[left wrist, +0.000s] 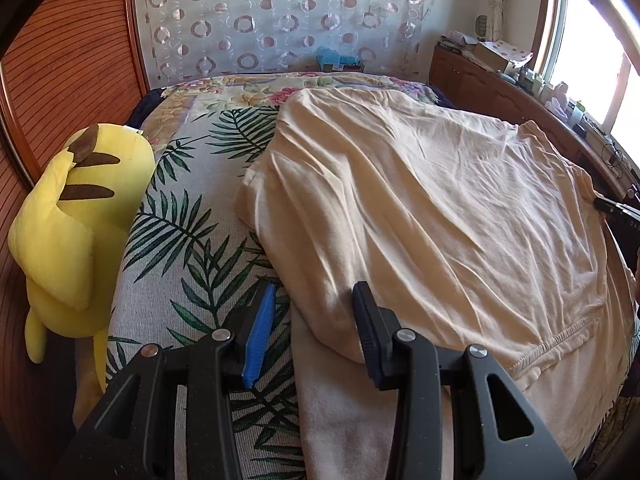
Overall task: Fold small clothes
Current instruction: 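Grasp the shirt hem with the left gripper while the right gripper grasps the shirt edge, then lift the shirt with both grippers and fold it over the stack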
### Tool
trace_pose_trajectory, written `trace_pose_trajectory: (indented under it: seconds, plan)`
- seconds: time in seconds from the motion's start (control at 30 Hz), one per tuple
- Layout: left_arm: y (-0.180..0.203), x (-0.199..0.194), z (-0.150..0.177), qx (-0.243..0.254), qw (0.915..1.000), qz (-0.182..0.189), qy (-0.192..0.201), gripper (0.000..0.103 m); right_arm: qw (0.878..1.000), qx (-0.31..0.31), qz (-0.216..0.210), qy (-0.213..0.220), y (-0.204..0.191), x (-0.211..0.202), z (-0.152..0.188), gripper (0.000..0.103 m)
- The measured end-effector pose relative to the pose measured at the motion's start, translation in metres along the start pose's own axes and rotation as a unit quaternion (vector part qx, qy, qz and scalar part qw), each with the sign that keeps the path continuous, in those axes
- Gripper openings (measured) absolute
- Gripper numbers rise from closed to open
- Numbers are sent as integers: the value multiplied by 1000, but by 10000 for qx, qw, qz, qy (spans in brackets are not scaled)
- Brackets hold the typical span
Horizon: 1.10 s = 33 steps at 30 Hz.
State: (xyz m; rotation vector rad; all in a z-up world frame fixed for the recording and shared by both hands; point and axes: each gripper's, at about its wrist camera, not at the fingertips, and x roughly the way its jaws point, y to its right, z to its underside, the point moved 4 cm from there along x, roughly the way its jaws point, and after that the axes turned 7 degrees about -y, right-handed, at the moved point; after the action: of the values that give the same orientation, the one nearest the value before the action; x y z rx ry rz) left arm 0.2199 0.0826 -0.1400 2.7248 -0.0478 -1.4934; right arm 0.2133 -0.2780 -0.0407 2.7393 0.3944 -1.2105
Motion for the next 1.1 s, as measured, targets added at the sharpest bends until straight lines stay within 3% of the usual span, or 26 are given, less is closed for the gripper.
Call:
trace_pose_trajectory:
  seconds: [0.27,0.47,0.5,0.57,0.7,0.77,1.1]
  plan:
    - [2,4,-4,95,9999,-70,-52,41,9998,49,-189,22,0,5,-14,2]
    - [2,6,-12,183,9998,-115,9,39,9977,-93,-417,532,-10,-18,-19,1]
    - [3,6,-14,220,9997,-97,32,36,9975,-134,-397,578,-13,-21,-19,1]
    - [6,8,-16,324,9995,-38,-31,4,9973,-231,-372,596,-17,-24,-19,1]
    - [15,-13,-19,568,9975,-200,377,4,9976,-433,-156,523,-20,-23,-11,1]
    - [14,-28,-22,512,9968,-113,603,4,9977,-457,-60,490,-17,-21,-12,1]
    - [18,-70,-33,514,9930,-41,1065,4,9959,-447,76,788,0,-51,-20,1]
